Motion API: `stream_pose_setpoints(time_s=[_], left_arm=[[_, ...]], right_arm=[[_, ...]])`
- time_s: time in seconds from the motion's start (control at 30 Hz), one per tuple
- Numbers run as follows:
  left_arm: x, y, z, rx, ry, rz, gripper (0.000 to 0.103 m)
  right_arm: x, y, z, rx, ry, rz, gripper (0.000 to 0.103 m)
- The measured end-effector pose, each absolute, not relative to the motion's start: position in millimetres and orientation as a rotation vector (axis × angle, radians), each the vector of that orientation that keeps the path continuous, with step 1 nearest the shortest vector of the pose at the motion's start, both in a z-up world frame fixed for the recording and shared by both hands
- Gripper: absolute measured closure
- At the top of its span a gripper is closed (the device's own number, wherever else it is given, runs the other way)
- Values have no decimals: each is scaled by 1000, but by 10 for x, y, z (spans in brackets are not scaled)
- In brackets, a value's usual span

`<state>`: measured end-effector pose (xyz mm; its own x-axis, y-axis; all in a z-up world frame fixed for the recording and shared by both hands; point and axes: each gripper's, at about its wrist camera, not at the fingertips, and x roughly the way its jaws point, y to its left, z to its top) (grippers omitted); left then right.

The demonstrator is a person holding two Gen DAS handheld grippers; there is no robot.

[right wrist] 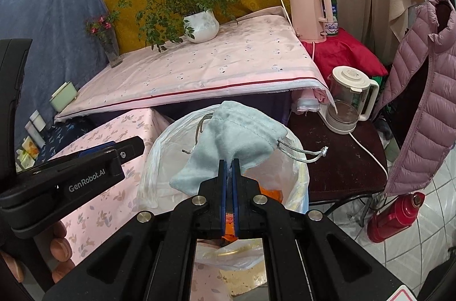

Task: Collect trash

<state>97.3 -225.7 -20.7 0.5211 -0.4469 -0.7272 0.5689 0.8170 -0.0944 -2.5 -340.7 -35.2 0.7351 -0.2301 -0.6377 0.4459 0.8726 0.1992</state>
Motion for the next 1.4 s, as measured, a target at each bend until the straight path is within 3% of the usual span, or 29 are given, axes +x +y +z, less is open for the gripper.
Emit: stream_pose_setpoints(time_s=[0.53,0.83,1.07,1.3,1.37,1.4], left_arm=[[1106,-1962,-269,141,825,-515,55],[1163,-1790,-267,132,813,-444,41],[1117,-1690,-233,147,797,-394,38],[1016,-1632,-166,155,784,-370,28],[987,-1614,-146,161,781,-361,24],[971,-1604,-138,163,778,-355,23]], right_arm=[[358,-3250,-334,279,681,-335,98],[477,-3166,-337,263,699,-331,93],[452,-3113,-273,249,706,-327,84],[381,-3035,-166,232,714,-323,83],[355,-3011,-134,225,717,-326,66],[340,-3012,-109,223,716,-325,63]])
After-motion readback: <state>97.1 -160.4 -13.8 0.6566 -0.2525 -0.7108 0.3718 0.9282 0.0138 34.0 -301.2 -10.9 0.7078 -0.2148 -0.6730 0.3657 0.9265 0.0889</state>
